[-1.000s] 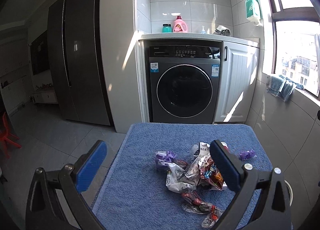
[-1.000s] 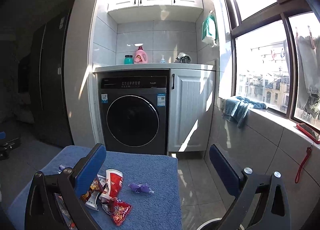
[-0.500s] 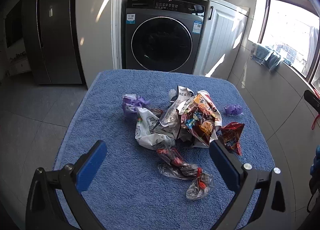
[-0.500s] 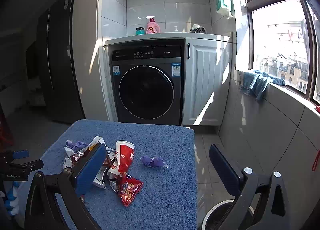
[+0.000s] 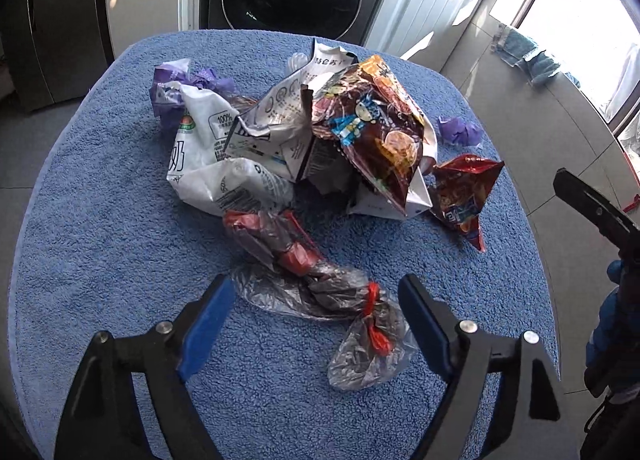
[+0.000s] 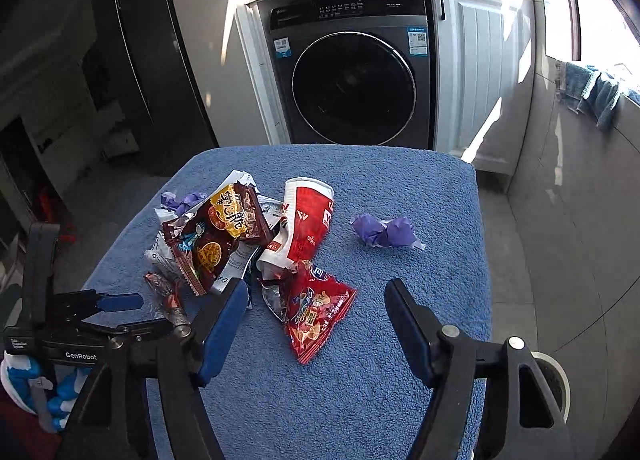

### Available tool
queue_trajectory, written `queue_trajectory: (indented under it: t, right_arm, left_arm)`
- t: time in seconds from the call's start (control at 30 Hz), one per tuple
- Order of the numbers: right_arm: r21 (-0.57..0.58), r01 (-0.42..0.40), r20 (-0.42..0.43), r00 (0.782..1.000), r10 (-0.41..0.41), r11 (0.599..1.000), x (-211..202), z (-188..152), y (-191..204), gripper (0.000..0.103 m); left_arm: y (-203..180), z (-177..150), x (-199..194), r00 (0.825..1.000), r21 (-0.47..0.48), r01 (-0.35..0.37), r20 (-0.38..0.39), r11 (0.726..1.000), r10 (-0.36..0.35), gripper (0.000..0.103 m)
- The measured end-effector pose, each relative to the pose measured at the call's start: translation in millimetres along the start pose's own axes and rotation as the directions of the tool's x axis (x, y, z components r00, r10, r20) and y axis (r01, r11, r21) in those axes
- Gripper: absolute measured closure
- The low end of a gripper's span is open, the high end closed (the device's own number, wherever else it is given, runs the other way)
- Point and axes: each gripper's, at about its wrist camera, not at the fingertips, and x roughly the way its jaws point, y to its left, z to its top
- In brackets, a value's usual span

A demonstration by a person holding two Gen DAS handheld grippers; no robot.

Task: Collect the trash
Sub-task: 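Grasp the clear plastic bag with the left tool while the right tool grasps the red chip bag, then carry both items over the trash bin and open both tools to drop them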

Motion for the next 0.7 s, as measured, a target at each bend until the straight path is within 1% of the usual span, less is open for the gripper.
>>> queue_trajectory:
  t: [0.03, 0.1, 0.13, 0.17, 0.23, 0.27, 0.3, 0.33, 0.37, 0.4, 0.43, 0.47, 0.5, 0.53, 0.57, 0.7]
  right_arm:
    - [-0.004, -0.013, -0.013, 1.000, 0.013, 1.000, 6.1, 0.8, -0.1, 0.041]
    - [-0.008, -0.036, -0.036, 0.999, 0.036, 0.999, 16.6, 2.2, -0.4, 0.044]
    - [-0.011, -0.045, -0.049, 0.998, 0.045, 0.999, 21.9, 3.7, -0.3, 0.045]
    - [-0.015, -0.055, -0.059, 0.997, 0.054, 0.998, 26.9, 4.0, 0.3, 0.046]
    - [-0.022, -0.077, -0.078, 0.994, 0.075, 0.997, 38.3, 3.9, 1.3, 0.051]
    - [-0.023, -0.084, -0.089, 0.993, 0.082, 0.996, 43.6, 3.8, 1.3, 0.052]
    - [-0.024, -0.091, -0.100, 0.991, 0.088, 0.996, 49.6, 3.6, 1.7, 0.055]
    - [-0.024, -0.099, -0.109, 0.989, 0.096, 0.995, 54.2, 3.5, 1.9, 0.059]
    - [-0.024, -0.105, -0.119, 0.988, 0.101, 0.994, 59.1, 3.4, 1.5, 0.061]
    - [-0.023, -0.110, -0.125, 0.986, 0.106, 0.994, 63.0, 3.0, 1.3, 0.069]
    - [-0.023, -0.113, -0.131, 0.985, 0.109, 0.993, 66.7, 2.7, 1.5, 0.076]
    - [-0.024, -0.114, -0.137, 0.985, 0.109, 0.993, 72.0, 2.3, 2.5, 0.080]
    - [-0.023, -0.113, -0.141, 0.984, 0.109, 0.993, 74.8, 1.3, 2.2, 0.090]
    - [-0.020, -0.114, -0.142, 0.984, 0.110, 0.993, 75.8, 0.5, 2.2, 0.095]
    - [-0.015, -0.118, -0.138, 0.984, 0.114, 0.993, 75.2, -0.5, 2.1, 0.096]
    - [-0.011, -0.126, -0.107, 0.986, 0.124, 0.992, 58.1, -3.7, 4.5, 0.098]
  left_arm:
    - [-2.3, 0.6, 4.3, 1.000, 0.003, 0.004, -0.012, 1.000, -0.004, 0.026]
    - [-7.8, 1.1, 12.1, 0.999, 0.018, 0.002, -0.035, 1.000, -0.001, 0.039]
    - [-10.8, 1.0, 16.3, 0.999, 0.025, -0.002, -0.048, 1.000, 0.003, 0.043]
    - [-12.0, 0.5, 20.3, 0.998, 0.029, 0.001, -0.060, 1.000, 0.001, 0.050]
    - [-14.8, 0.0, 23.2, 0.998, 0.039, -0.003, -0.065, 0.999, 0.006, 0.056]
    - [-15.8, 0.2, 22.7, 0.998, 0.044, -0.003, -0.064, 0.999, 0.006, 0.062]
    - [-16.2, 0.1, 22.4, 0.998, 0.044, 0.002, -0.065, 0.999, 0.001, 0.067]
    - [-15.3, 1.0, 22.2, 0.998, 0.042, 0.006, -0.066, 0.999, -0.004, 0.069]
    - [-14.9, 1.2, 21.8, 0.998, 0.041, 0.013, -0.067, 0.999, -0.010, 0.073]
    - [-12.3, 1.1, 19.4, 0.998, 0.040, 0.020, -0.067, 0.999, -0.018, 0.077]
    - [-11.4, 0.1, 17.5, 0.998, 0.039, 0.028, -0.066, 0.999, -0.025, 0.079]
    - [-11.2, -1.3, 15.2, 0.998, 0.038, 0.035, -0.063, 0.999, -0.032, 0.081]
    - [-11.1, -1.8, 13.2, 0.998, 0.037, 0.038, -0.059, 0.999, -0.036, 0.084]
    - [-11.2, -2.5, 10.8, 0.998, 0.038, 0.041, -0.054, 0.998, -0.039, 0.086]
    - [-11.5, -3.8, 7.7, 0.998, 0.039, 0.045, -0.046, 0.998, -0.043, 0.088]
    - [-8.4, -10.3, -10.4, 0.999, 0.036, 0.053, -0.011, 0.998, -0.052, 0.089]
